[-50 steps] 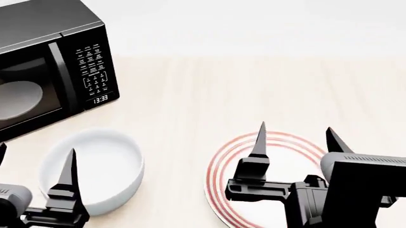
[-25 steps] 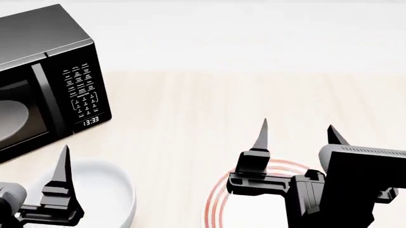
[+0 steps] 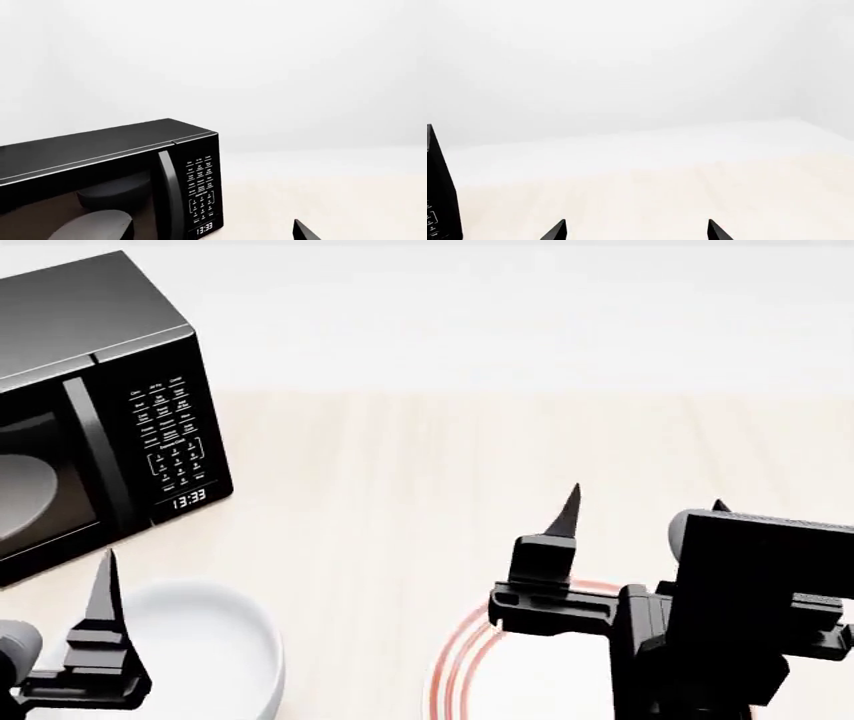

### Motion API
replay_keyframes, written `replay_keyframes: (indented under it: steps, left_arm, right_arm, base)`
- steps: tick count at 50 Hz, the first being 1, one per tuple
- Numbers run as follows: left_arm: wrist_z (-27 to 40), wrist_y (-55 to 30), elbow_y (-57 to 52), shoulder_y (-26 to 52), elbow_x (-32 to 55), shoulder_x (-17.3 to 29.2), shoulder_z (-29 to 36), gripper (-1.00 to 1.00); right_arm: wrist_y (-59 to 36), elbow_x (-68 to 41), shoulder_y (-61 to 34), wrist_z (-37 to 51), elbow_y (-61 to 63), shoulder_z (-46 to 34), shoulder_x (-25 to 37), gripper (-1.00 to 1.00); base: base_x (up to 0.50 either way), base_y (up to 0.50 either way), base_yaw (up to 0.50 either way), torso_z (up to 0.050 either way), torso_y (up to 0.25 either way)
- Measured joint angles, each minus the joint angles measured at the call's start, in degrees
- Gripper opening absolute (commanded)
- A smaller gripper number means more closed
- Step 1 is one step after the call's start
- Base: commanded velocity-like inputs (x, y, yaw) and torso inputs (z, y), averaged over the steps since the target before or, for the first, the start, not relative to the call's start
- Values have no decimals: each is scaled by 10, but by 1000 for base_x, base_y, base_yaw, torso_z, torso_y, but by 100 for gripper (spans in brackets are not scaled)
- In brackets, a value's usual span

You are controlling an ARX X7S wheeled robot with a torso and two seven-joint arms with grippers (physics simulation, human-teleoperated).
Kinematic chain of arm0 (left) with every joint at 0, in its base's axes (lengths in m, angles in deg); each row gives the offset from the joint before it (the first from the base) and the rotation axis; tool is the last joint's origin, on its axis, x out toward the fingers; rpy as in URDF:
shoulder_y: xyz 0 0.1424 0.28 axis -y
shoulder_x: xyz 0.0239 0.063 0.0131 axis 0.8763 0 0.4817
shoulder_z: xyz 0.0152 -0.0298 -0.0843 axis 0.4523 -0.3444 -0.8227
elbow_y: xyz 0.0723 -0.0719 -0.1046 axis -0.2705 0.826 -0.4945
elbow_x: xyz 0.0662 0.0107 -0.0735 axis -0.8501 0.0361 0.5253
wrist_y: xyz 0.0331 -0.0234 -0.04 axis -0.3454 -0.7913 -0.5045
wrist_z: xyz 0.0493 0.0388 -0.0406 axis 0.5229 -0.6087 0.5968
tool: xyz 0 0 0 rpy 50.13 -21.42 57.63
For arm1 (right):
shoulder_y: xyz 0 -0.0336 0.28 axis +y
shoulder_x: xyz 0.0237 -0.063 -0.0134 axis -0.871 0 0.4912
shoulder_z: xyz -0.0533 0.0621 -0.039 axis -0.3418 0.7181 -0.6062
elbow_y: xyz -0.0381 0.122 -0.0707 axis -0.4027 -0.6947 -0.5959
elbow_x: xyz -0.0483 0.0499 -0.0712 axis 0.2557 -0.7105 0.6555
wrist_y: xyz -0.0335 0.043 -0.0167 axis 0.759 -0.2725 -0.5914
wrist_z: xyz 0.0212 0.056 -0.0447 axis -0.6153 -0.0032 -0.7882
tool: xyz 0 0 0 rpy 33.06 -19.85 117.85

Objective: Put the white bowl to the right of the plate.

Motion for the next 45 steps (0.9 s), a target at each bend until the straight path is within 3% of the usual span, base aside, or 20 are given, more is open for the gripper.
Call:
replay_keyframes:
  steps: [12, 19, 31, 45]
  left_arm:
    - [60, -1, -10, -36, -46, 11, -34, 100]
    - [92, -5, -5, -54, -60, 9, -76, 100]
    - [118, -3, 1, -79, -63, 12, -137, 100]
    - [132, 0, 7, -94, -61, 14, -175, 100]
  right_arm:
    - [-123, -79, -97, -33, -31, 8, -5, 100]
    - [-168, -199, -159, 14, -94, 23, -8, 100]
    - [-185, -509, -269, 301, -272, 18, -31, 100]
    - [-85, -654, -355, 489, -402, -87, -70, 100]
  base:
    - [0, 0, 0, 0, 0]
    - [0, 0, 0, 0, 0]
    - [0, 0, 0, 0, 0]
    - [0, 0, 0, 0, 0]
